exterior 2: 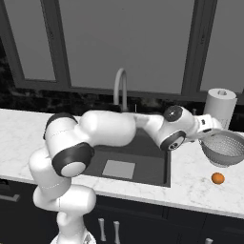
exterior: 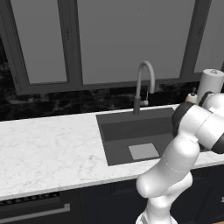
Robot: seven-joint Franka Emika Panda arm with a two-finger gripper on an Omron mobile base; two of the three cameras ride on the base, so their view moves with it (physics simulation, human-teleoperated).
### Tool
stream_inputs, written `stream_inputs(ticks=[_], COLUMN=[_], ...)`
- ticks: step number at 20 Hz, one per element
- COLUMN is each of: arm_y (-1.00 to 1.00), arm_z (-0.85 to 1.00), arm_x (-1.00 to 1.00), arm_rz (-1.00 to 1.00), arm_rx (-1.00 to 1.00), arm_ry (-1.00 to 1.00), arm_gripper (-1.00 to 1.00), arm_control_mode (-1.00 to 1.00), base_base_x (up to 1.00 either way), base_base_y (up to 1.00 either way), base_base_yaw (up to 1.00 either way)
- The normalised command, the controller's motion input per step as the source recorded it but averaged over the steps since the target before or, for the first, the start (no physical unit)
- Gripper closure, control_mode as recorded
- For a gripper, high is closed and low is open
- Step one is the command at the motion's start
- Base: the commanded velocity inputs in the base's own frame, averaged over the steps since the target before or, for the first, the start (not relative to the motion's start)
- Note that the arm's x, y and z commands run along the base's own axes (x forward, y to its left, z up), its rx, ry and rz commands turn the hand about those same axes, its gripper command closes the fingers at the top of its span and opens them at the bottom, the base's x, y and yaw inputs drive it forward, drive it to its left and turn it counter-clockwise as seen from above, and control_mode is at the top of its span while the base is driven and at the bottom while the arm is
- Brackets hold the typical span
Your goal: Put the colander in the sink, put the tangerine in the colander, and turn on the sink faucet and pour water over the colander.
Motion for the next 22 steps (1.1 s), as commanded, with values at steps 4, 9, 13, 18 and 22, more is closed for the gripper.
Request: stream_inputs(ticks=[4, 9, 13, 18, 22], arm_y=[0.02, 0.00, 0.08, 0.02, 0.00], arm_z=[-0.13, -0.15, -0.32, -0.36, -0.28], arm_x=[0.00, 0.01, 0.03, 0.05, 0.41], arm_rz=[0.26, 0.13, 0.02, 0.01, 0.00], arm_rx=[0.07, 0.03, 0.00, 0.00, 0.00], arm_ry=[0.33, 0.24, 0.18, 0.02, 0.00], arm_gripper=[-1.00, -1.00, -1.00, -1.00, -1.00], arm_control_mode=[-1.00, -1.00, -1.00, -1.00, -1.00], base_base_x=[0.00, 0.00, 0.00, 0.00, 0.00], base_base_y=[0.00, 0.00, 0.00, 0.00, 0.00], base_base_yaw=[0.00, 0.00, 0.00, 0.00, 0.00])
